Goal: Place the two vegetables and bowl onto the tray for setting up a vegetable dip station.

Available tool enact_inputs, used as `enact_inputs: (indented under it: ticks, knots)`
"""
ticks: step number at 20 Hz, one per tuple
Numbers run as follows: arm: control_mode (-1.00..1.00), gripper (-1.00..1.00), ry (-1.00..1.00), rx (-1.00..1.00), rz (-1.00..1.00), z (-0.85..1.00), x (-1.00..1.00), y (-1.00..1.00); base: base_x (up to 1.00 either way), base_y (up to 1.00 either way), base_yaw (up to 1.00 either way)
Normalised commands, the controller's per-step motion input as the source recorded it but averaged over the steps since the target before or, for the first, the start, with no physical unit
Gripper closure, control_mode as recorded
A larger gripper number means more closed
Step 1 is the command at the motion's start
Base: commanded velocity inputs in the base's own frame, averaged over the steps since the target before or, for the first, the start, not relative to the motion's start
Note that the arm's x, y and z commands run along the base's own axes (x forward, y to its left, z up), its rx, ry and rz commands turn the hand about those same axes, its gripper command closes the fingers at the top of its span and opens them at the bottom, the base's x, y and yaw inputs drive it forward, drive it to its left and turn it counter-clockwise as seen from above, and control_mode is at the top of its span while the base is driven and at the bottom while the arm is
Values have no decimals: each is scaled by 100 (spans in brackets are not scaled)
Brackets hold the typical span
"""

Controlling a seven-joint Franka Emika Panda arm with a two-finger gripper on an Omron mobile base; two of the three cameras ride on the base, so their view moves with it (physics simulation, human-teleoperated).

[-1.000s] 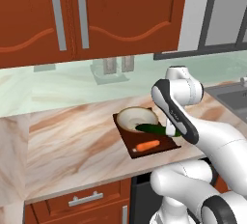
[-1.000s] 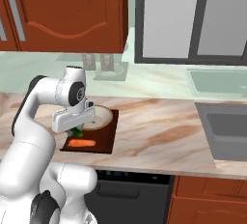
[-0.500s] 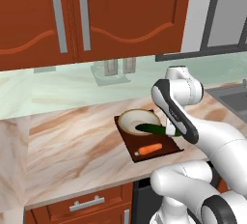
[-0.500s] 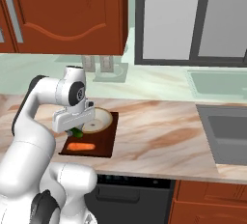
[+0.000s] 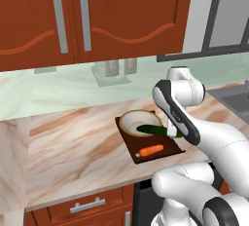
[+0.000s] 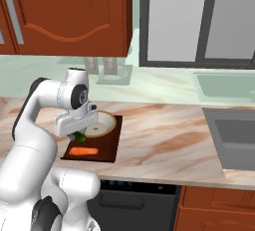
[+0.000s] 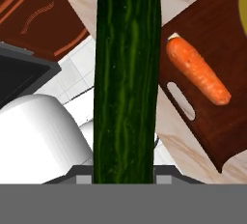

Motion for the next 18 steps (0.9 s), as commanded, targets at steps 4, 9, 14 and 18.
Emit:
enact_inputs:
  ticks: [4, 9, 14, 18]
  knots:
    - [100, 100, 0, 0, 0, 0, 0, 0, 0, 0, 0]
    - [100, 100, 0, 0, 0, 0, 0, 0, 0, 0, 0]
    - [-100, 100, 0, 0, 8, 4, -10, -8, 0, 0, 0]
    - [-100, 100, -4, -1, 22, 7, -22, -16, 0, 0, 0]
